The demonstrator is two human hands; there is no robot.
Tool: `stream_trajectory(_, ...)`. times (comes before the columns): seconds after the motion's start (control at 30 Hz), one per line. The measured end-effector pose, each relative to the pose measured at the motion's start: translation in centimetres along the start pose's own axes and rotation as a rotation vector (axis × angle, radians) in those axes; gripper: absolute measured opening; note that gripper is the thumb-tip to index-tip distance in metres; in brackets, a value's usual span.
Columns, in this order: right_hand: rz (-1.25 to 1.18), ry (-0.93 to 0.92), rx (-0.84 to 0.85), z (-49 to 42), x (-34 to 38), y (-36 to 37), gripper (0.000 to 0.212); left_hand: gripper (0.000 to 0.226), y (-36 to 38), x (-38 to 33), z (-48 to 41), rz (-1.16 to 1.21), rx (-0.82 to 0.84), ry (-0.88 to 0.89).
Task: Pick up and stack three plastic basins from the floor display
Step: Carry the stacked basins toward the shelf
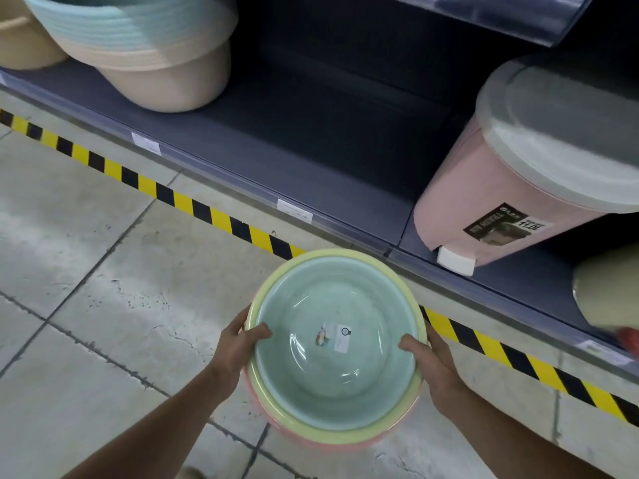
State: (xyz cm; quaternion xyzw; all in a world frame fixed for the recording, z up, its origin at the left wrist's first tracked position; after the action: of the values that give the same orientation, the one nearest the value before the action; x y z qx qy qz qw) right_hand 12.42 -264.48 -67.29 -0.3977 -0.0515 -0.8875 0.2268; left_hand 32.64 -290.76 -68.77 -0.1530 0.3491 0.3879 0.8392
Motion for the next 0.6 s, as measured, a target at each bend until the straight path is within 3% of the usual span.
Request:
stream_trajectory(0.1, 0.007, -0.001, 0.006, -0.5, -0.7, 0.3, 0.052, 0.064, -0.1, 0.2, -0.6, -0.01, 0.014, 0.017)
stream_trajectory(0.33, 0.031, 0.025, 0.046, -1.4, -1.3, 0.2, 0.047, 0.068, -0.3, -0.3, -1.3, -0.058, 0.043, 0.04)
stream_trajectory(0.5, -0.026, 0.056, 0.007, -2.3, -3.0, 0.0, 0.064, 0.055, -0.3, -0.9, -1.5, -0.111, 0.094, 0.026)
stream_trajectory(0.6, -0.039, 0.041, 0.004, -2.2, -2.8, 0.1, 0.057, 0.05, -0.1, -0.8, -1.6, -0.123, 0.11, 0.028)
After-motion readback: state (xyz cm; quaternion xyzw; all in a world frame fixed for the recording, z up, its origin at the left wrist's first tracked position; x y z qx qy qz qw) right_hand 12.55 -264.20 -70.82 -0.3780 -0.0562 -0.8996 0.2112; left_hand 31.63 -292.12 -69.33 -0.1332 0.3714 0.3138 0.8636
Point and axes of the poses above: each hand's wrist, its own z-axis away from the middle knuckle, its own y-axis out of the palm, x = y × z, the point moved 3 cm from there along -z, towards the middle knuckle, and after that the axes turned 3 degrees about -z, right-handed, at the moved point
